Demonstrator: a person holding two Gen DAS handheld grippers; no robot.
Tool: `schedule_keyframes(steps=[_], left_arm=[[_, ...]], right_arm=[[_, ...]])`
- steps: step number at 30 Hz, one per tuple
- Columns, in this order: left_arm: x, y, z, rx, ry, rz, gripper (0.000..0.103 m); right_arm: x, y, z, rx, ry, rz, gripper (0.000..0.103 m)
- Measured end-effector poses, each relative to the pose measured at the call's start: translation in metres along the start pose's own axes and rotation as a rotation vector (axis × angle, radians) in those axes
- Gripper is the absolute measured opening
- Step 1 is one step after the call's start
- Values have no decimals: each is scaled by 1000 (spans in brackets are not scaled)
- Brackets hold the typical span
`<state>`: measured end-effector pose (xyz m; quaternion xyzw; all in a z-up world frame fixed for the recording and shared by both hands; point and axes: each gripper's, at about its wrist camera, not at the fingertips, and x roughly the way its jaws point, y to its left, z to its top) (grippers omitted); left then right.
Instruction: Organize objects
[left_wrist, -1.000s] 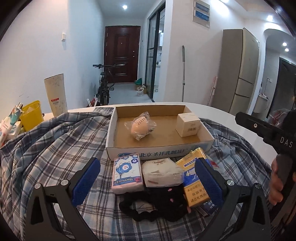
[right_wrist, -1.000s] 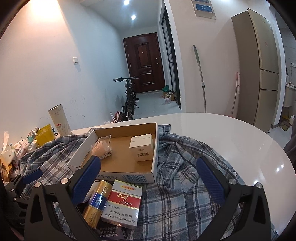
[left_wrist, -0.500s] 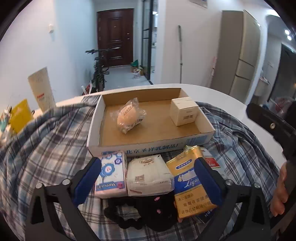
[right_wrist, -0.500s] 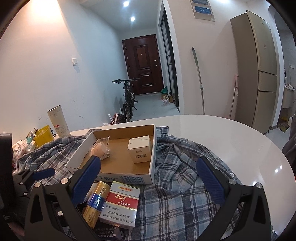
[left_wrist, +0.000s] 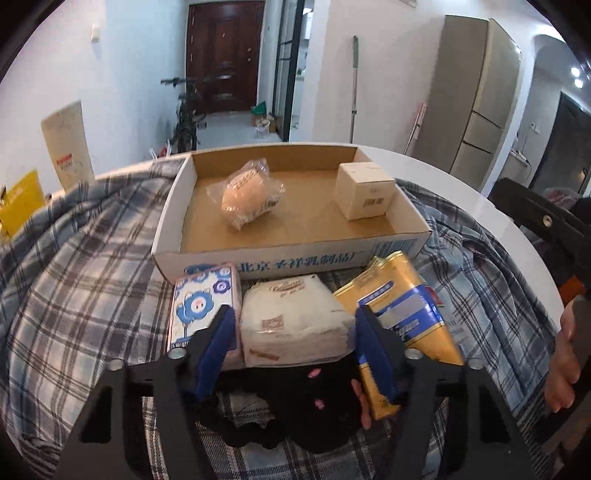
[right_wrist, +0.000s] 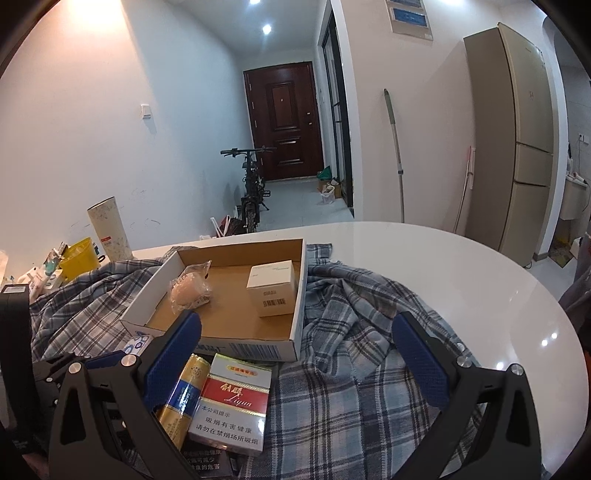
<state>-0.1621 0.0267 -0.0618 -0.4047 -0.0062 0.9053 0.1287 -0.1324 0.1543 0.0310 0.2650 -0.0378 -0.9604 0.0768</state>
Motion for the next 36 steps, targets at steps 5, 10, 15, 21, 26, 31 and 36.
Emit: schedule_keyframes(steps=[5,10,15,21,26,31,36], left_arm=[[2,2,1,-11,7,-44,54],[-19,2,2,-8,-87,-23,53],[-58,-2,2,33,-273,47,53],[-72,1,2,20,-370,85,53],[-79,12,5,-29,-360,85,53],[-83,19,6,-55,-354,78,53],[-86,20,6,-59,-364,76,53]], right_arm=[[0,0,-1,2,5,8,103],[0,-1,-1,9,6,1,103],[8,-6,-2,42,52,-14,103],[33,-3,-12,17,214,18,95],[43,15,-24,-69,278,28,94],[50,30,-33,-129,319,38,94],[47,34,-33,-139,305,68,94]])
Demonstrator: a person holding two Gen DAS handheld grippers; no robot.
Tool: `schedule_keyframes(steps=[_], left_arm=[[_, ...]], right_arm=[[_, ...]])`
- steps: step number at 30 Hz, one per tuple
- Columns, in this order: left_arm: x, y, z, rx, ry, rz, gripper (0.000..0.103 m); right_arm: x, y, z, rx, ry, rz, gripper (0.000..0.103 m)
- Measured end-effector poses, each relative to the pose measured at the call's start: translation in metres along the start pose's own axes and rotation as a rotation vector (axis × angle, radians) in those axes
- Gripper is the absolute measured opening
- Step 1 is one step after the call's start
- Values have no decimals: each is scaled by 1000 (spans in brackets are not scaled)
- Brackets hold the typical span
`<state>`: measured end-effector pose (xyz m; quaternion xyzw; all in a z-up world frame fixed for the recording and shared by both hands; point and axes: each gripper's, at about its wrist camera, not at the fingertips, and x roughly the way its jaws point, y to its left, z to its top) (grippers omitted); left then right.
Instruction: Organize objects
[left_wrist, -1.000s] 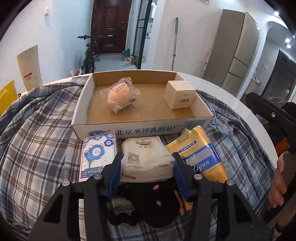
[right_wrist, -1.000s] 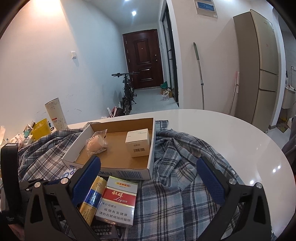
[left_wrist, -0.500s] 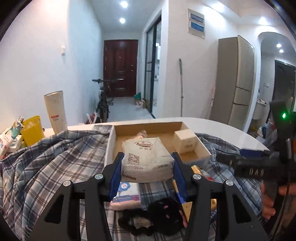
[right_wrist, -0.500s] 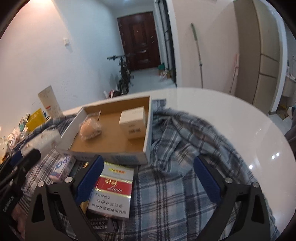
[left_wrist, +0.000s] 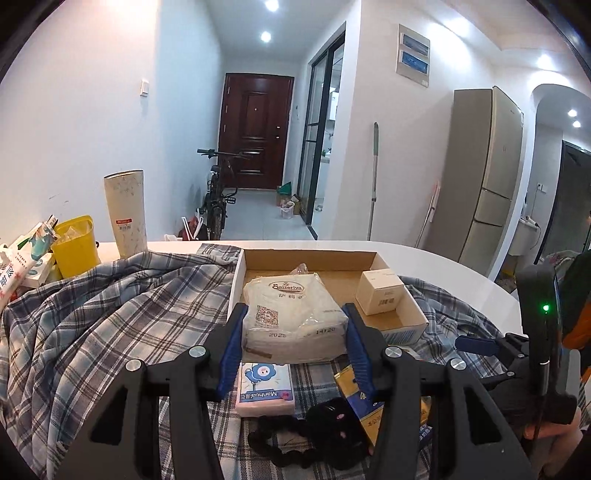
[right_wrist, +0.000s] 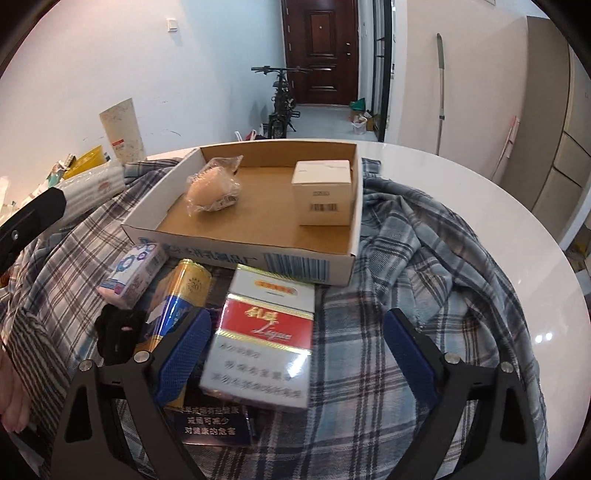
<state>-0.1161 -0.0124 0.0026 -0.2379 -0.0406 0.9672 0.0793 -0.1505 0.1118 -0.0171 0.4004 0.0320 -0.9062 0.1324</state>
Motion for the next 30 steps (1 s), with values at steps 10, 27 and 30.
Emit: schedule_keyframes(steps=[10,27,30], left_arm=[[0,-2,0,0,11,-2,53],[4,-2,-2,0,24,-3,53],[4,-1,-2,1,28,-7,53]], right_arm=[[8,-13,2,101,47,122,78],[19,-31,0,269,106,306,53],[18,-30,0,256,104,304,53]])
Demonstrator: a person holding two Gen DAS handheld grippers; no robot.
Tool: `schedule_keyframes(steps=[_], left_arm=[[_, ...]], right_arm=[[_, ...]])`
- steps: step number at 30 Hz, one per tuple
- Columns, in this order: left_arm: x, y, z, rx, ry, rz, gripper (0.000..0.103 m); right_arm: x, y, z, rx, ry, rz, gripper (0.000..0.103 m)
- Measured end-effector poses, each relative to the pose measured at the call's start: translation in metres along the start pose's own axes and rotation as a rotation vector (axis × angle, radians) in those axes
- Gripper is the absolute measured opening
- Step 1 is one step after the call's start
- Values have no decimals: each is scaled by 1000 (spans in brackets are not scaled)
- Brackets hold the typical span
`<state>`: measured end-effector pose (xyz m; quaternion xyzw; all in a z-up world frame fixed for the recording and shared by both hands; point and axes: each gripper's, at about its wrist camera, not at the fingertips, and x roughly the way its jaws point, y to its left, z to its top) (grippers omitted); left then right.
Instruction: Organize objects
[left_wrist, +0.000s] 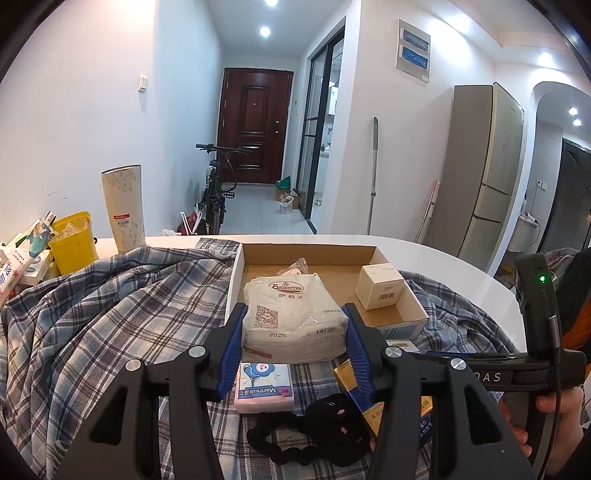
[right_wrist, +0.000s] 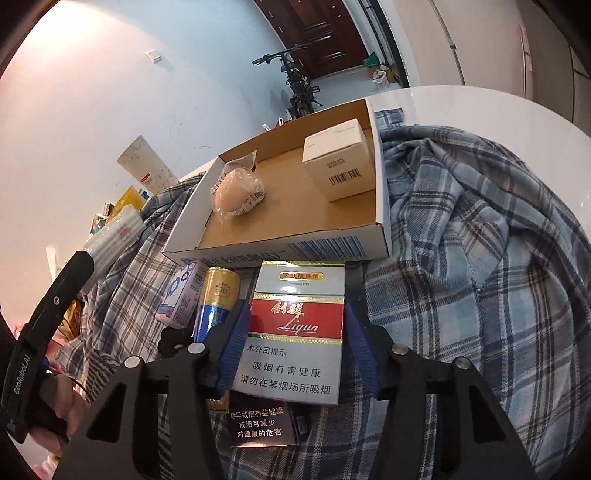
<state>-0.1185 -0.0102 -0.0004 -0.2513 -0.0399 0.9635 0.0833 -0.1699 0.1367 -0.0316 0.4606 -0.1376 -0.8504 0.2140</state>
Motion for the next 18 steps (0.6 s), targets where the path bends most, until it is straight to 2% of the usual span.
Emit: schedule_keyframes(steps=[5,9,13,18], left_arm=[[0,0,0,-1,-1,-2,53],[-1,0,1,-2,-1,-2,53],[-1,0,1,-3,-2,-1,53],[-1,0,1,-2,-1,-1,53]], right_arm=[[0,6,-2,-36,2,-6,53],[-1,15,-5,-91,0,-21,59],[-4,24,-7,-153,-28,-78,60],[-6,29,-8,-179,-30,-65,66]])
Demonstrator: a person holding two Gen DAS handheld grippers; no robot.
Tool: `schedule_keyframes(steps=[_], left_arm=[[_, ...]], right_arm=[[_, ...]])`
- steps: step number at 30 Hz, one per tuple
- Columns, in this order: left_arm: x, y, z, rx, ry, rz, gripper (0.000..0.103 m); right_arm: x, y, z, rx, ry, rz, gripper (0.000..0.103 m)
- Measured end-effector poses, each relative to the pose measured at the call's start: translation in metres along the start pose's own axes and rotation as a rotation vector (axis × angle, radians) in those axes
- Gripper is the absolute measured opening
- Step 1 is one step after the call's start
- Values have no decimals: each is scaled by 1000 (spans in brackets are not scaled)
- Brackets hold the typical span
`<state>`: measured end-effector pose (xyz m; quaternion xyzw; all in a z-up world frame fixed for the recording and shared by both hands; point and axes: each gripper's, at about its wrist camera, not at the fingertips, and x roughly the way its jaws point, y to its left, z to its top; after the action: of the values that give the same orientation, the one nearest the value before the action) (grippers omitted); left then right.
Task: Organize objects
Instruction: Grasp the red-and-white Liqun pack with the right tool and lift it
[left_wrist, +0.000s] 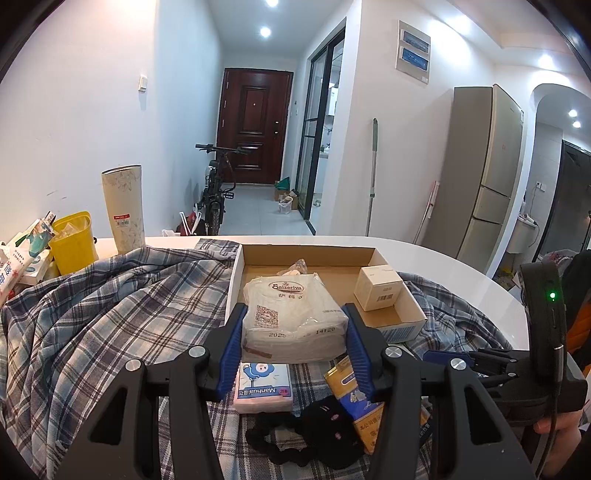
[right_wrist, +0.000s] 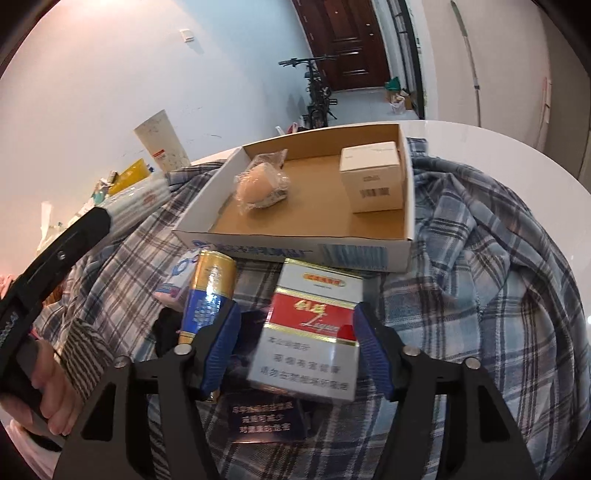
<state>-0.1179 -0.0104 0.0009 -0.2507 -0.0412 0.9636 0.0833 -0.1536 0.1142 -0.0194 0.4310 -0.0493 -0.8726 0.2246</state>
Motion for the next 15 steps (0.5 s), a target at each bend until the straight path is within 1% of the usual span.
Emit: schedule_keyframes(steps=[5,8,11,12,15], left_arm=[[0,0,0,0,3,0,53],[-1,-1,0,-1,3,-2,53],[-1,-1,0,-3,4,-1,53],[0,-1,0,-2,4,-1,53],[-1,-1,0,-2,5,-1,53]], right_arm=[[7,-11,0,58,37,-41,66],[8,-14,0,81,44,-8,66],[6,-7,0,42,26,-36,64],[6,-5,-1,25,21,-49,62],[9,0,-2,-11,37,-70,61]])
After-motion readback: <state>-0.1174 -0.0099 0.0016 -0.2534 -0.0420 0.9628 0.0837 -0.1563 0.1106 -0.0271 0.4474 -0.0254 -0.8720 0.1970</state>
